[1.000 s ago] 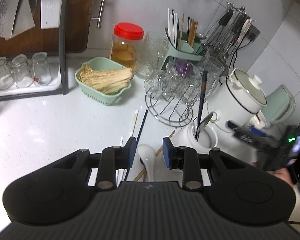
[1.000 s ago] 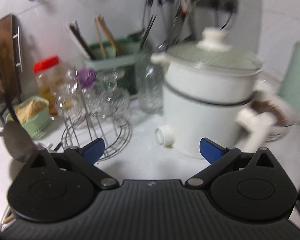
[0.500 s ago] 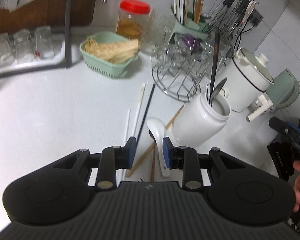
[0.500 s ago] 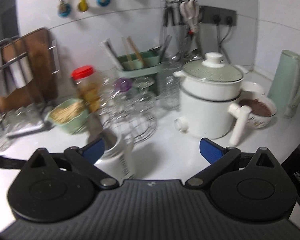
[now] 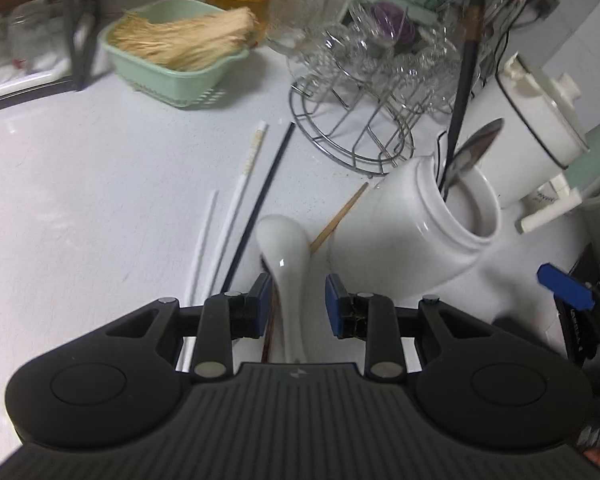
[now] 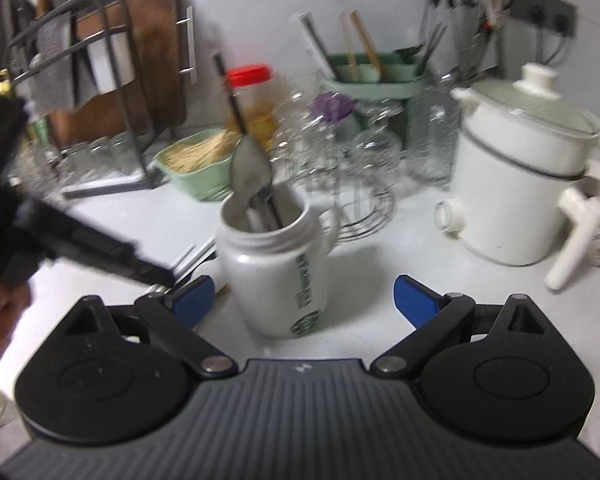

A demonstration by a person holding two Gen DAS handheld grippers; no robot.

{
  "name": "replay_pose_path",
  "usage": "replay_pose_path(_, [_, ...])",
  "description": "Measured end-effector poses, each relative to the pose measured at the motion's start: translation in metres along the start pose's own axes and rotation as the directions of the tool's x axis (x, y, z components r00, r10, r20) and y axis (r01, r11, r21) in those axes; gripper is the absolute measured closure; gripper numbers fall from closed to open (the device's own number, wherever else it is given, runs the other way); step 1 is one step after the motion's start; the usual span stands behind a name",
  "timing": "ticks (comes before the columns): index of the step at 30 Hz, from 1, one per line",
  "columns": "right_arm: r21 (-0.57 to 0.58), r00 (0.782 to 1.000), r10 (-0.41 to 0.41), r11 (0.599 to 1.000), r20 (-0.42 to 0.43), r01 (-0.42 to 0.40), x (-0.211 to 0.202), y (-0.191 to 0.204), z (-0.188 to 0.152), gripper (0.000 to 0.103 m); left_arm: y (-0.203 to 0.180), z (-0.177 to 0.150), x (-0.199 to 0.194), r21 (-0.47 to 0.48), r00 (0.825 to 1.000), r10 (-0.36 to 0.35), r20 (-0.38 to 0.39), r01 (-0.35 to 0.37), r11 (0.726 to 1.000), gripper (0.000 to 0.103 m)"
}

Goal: Organize utensils
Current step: 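Move the left tool toward the white ceramic spoon while right tool returns to the mug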

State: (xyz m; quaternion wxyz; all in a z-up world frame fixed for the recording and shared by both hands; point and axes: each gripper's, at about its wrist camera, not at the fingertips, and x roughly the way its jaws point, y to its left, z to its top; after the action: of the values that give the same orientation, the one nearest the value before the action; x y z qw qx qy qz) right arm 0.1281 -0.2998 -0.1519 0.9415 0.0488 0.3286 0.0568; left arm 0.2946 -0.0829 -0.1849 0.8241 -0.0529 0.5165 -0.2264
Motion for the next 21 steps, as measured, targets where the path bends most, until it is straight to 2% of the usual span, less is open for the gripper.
replay_pose_path(2, [-0.025,0.999,0.034,0.999,-0.001,-0.034,0.005,0.002,-0.005,0.005,-0.003,0.01,0.011,0.009,0.999,0.032,-0.029,-0.031,0.999,0.069])
replay_pose_path(5, [-0.063,0.998,0.064,0.996,0.009,-0.064,0.011,0.008,-0.009,0.005,-0.009,0.02,0.017,0.049,0.998,0.052,-0.029,-0.051,0.997,0.053])
replay_pose_path(6, [-0.07,0.998,0.067,0.995,0.015,-0.065,0.012,0.009,-0.009,0.005,-0.011,0.022,0.019,0.069,0.998,0.064,-0.029,-0.062,0.996,0.051])
replay_pose_path(9, [-0.089,0.999,0.043,0.995,0.033,-0.04,0.02,0.013,-0.008,0.005,-0.013,0.03,0.022,0.091,0.995,0.094,-0.033,-0.091,0.992,0.05])
replay_pose_path(15, [-0.171,0.995,0.061,0.984,0.076,-0.047,0.041,0.018,-0.004,0.005,-0.003,0.035,0.026,0.058,0.997,0.067,-0.038,-0.065,0.996,0.05])
replay_pose_path(18, [-0.201,0.996,0.057,0.979,0.074,-0.041,0.049,0.021,-0.002,0.005,0.0,0.036,0.027,0.045,0.998,0.039,-0.052,-0.037,0.998,0.05])
replay_pose_path(21, [-0.216,0.995,0.065,0.975,0.071,-0.048,0.053,0.019,-0.004,0.005,0.002,0.039,0.035,0.041,0.997,0.045,-0.062,-0.042,0.998,0.05])
